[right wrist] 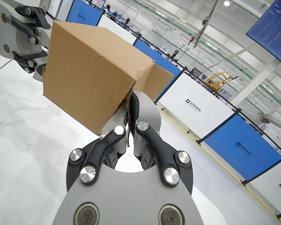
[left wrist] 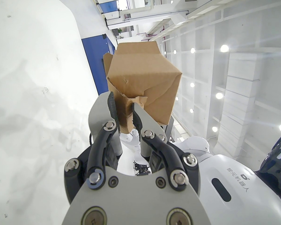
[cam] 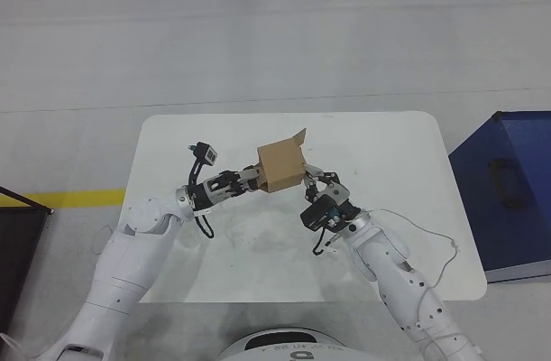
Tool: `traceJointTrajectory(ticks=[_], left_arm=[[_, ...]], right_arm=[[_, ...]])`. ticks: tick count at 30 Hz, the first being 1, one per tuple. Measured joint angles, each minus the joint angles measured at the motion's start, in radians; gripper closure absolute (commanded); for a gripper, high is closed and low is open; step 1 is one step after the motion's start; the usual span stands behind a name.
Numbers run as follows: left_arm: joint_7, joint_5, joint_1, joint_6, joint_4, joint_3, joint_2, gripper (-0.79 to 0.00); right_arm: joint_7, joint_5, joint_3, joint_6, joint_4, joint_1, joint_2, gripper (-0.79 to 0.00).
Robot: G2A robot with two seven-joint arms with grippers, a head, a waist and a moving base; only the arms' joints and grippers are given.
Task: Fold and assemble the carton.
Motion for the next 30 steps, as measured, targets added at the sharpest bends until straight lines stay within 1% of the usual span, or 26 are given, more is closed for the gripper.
traceJointTrajectory(ticks=[4, 7, 17, 19, 22, 25, 30], left_arm=[[-0.002, -0.003, -0.001, 0.005, -0.002, -0.003, 0.001, -0.117], [-0.003, 0.007, -0.003, 0.009, -0.006, -0.002, 0.002, -0.135], [0.012, 0.034, -0.009, 0.032, -0.007, 0.006, 0.002, -0.114], [0.015, 0.036, -0.009, 0.035, -0.009, 0.006, 0.002, -0.135], [0.003, 0.005, -0.007, 0.022, -0.016, 0.005, 0.001, -0.191], [-0.018, -0.024, -0.005, 0.001, -0.017, 0.0, 0.001, -0.191], [-0.025, -0.026, -0.005, -0.009, -0.02, -0.004, 0.002, -0.185]], right_arm=[[0.0, -0.003, -0.004, -0.002, 0.003, 0.005, 0.0, 0.0], [0.002, -0.009, -0.007, -0.001, 0.006, 0.01, 0.0, 0.0], [0.0, -0.012, -0.011, 0.0, 0.011, 0.017, 0.0, 0.0], [-0.006, 0.0, -0.012, 0.0, 0.014, 0.018, 0.0, 0.0], [-0.012, 0.016, -0.012, -0.005, 0.019, 0.02, 0.0, 0.0], [-0.023, 0.045, -0.012, -0.011, 0.03, 0.023, -0.001, 0.0], [-0.042, 0.091, -0.012, -0.018, 0.043, 0.029, -0.003, 0.0]])
